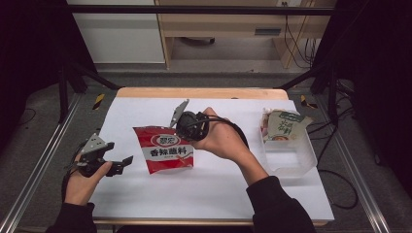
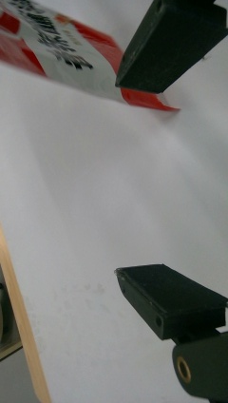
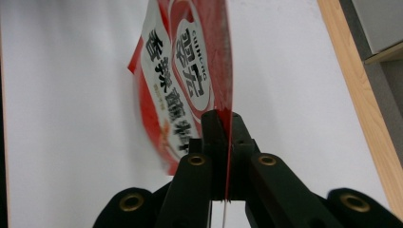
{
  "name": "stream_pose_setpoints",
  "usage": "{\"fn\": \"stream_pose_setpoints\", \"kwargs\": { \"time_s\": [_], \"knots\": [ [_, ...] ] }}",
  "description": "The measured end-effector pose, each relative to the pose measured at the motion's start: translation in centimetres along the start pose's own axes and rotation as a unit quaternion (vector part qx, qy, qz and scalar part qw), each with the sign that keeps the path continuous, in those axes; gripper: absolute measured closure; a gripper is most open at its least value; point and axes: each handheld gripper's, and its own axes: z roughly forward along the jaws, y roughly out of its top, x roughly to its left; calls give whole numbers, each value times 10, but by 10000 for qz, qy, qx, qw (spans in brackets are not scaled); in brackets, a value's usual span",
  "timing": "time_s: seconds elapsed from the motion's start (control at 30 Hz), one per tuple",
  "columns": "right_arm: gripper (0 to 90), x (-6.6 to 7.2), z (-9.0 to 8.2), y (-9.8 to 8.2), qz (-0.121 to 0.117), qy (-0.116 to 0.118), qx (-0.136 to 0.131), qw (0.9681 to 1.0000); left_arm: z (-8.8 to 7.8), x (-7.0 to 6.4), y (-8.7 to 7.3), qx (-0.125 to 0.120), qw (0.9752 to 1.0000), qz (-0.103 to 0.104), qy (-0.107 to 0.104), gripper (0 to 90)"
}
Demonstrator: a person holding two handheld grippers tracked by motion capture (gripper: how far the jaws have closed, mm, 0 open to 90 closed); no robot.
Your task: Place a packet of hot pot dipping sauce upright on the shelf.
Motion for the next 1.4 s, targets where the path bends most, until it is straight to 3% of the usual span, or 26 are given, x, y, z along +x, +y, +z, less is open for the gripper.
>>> {"fn": "stream_pose_setpoints", "kwargs": {
  "time_s": [0.4,0.57,1.0,1.4],
  "knots": [
    [900,-11,-29,-11,29,-268,20,9996,4,4,-9,-12,9999,-125,43,94],
    [900,-18,-42,-24,217,-403,-6,9990,7,6,-14,63,9998,-159,92,92],
    [900,-35,-65,-47,694,-268,243,9969,10,8,-19,163,9997,-147,104,88],
    [900,-46,-93,-61,910,-287,155,9953,13,8,-18,204,9996,-143,131,88]
  ]
}}
